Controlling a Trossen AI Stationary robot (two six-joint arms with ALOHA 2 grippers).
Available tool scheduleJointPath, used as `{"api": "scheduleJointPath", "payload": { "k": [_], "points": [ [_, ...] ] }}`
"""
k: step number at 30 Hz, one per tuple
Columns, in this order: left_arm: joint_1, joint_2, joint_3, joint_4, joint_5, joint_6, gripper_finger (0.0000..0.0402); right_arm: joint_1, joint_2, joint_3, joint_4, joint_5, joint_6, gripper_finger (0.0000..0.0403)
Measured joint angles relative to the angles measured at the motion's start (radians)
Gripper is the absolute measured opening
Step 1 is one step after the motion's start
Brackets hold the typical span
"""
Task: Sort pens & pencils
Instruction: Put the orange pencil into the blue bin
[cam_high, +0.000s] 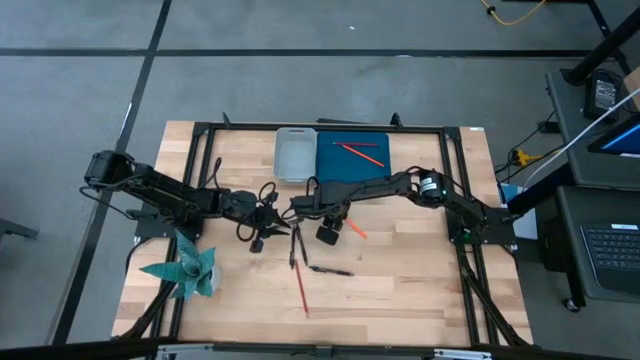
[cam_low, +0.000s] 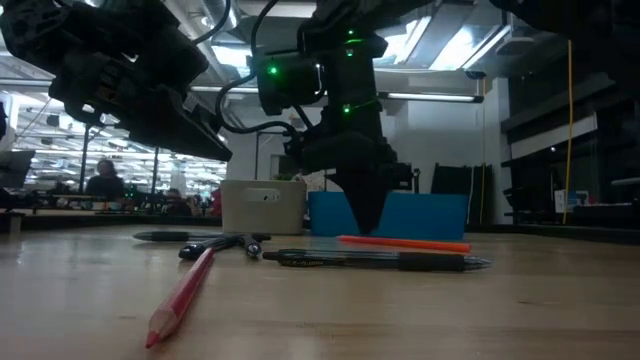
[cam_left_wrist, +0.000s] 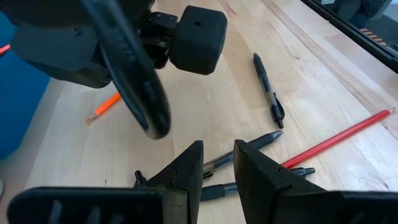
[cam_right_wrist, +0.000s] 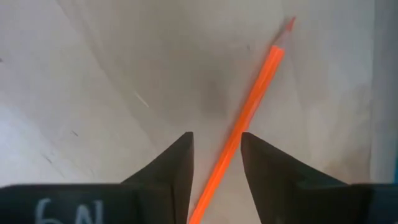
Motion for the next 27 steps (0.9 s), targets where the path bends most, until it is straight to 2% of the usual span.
{"api": "scheduleJointPath", "payload": {
  "k": [7, 14, 27],
  "points": [
    [0.000, 0.000, 0.000, -0.006, 0.000, 0.000, 0.0082, -0.019, -0.002, -0.056, 0.029, 0.000, -0.002, 0.0135],
    [0.000, 0.000, 0.000, -0.009, 0.000, 0.000, 0.0082, -0.029, -0.014, -0.115, 0.097, -0.047, -0.002, 0.0135],
    [0.000, 0.000, 0.000, -0.010, 0.000, 0.000, 0.0082, -0.028, -0.007, -0.119, 0.135, -0.051, -0.003, 0.0125]
  ]
}}
